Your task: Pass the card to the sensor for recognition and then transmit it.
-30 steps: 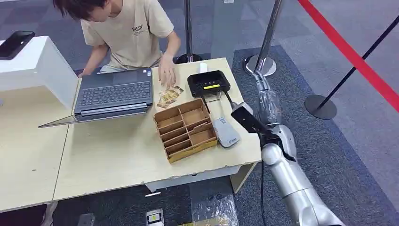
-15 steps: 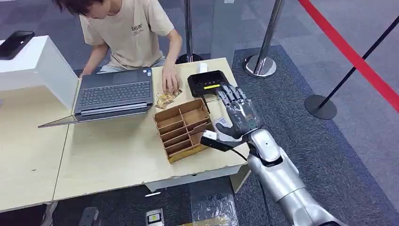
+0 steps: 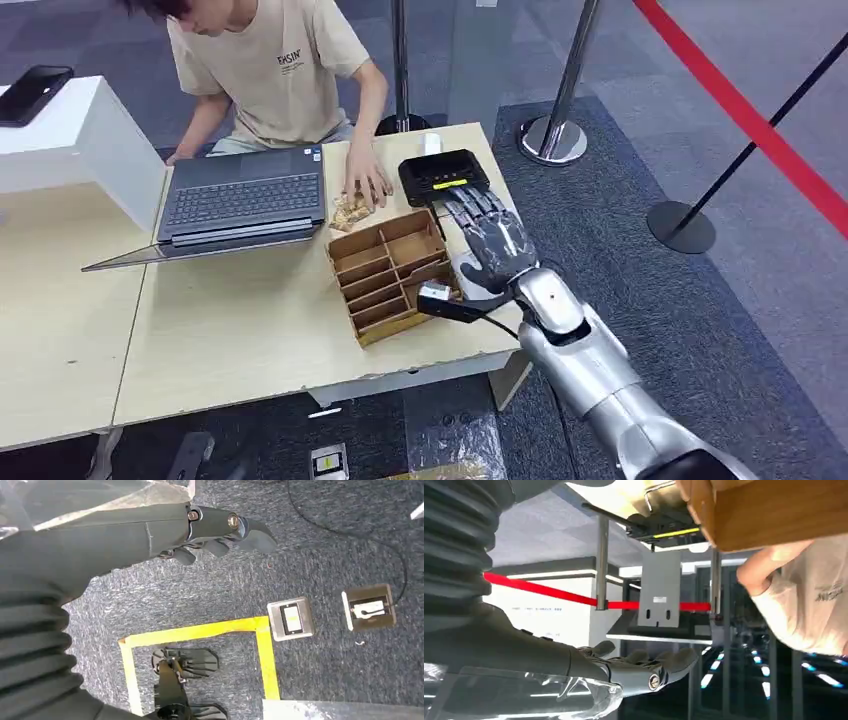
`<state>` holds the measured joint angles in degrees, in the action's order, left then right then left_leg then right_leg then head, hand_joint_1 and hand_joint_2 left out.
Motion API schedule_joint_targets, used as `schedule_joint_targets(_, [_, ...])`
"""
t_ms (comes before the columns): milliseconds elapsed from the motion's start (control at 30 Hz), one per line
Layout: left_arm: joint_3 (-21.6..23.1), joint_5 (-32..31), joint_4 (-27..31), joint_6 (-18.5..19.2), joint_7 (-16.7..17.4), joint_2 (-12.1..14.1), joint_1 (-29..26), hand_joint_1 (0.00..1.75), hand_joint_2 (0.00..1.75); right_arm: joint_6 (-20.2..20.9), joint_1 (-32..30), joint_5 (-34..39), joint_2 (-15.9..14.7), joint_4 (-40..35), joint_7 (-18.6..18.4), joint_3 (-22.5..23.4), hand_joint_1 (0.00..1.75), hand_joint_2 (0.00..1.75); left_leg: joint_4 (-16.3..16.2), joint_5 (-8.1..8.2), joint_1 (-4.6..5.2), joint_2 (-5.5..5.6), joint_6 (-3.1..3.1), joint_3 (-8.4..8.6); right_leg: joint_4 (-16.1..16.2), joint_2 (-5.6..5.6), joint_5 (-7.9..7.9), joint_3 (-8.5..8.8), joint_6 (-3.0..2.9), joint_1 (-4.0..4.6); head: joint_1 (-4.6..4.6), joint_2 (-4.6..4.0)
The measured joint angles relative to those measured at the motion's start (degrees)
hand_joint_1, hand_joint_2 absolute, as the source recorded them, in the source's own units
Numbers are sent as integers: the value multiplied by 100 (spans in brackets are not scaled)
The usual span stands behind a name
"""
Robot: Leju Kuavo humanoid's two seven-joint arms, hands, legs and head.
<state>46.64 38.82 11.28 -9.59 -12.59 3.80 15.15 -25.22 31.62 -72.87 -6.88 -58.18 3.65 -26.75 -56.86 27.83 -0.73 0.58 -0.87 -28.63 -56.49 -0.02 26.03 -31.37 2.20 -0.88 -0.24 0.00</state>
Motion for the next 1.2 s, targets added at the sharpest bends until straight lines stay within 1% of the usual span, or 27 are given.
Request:
schedule_joint_targets(167, [13, -35, 9, 55, 31, -7, 45, 0, 175, 210, 227, -13, 26, 240, 7, -96, 0, 175, 0, 0, 0, 0, 0, 0, 0, 0, 0, 0, 0, 0, -2, 0])
schedule_joint_targets(467, [52, -37, 11, 70, 92, -55, 107, 0, 175, 452, 460, 319, 114, 610, 57, -175, 0, 175, 0, 0, 0, 0, 0, 1, 0, 0, 0, 0, 0, 0, -2, 0])
schedule_joint_targets(667, [59, -44, 13, 81, 94, -77, 117, 0, 175, 500, 479, 391, 188, 763, 26, -216, 0, 175, 0, 0, 0, 0, 0, 1, 0, 0, 0, 0, 0, 0, 0, 0])
schedule_joint_targets(1000, [61, -46, 13, 96, 122, -85, 124, 0, 175, 483, 489, 839, 284, 944, -63, -258, 0, 175, 0, 0, 0, 0, 0, 1, 0, 0, 0, 0, 0, 0, -2, 0])
schedule_joint_targets(1200, [61, -52, 13, 98, 125, -85, 141, 0, 175, 485, 519, 885, 334, 1005, -66, -267, 0, 175, 0, 0, 0, 0, 0, 2, 0, 0, 0, 0, 0, 0, 0, 0])
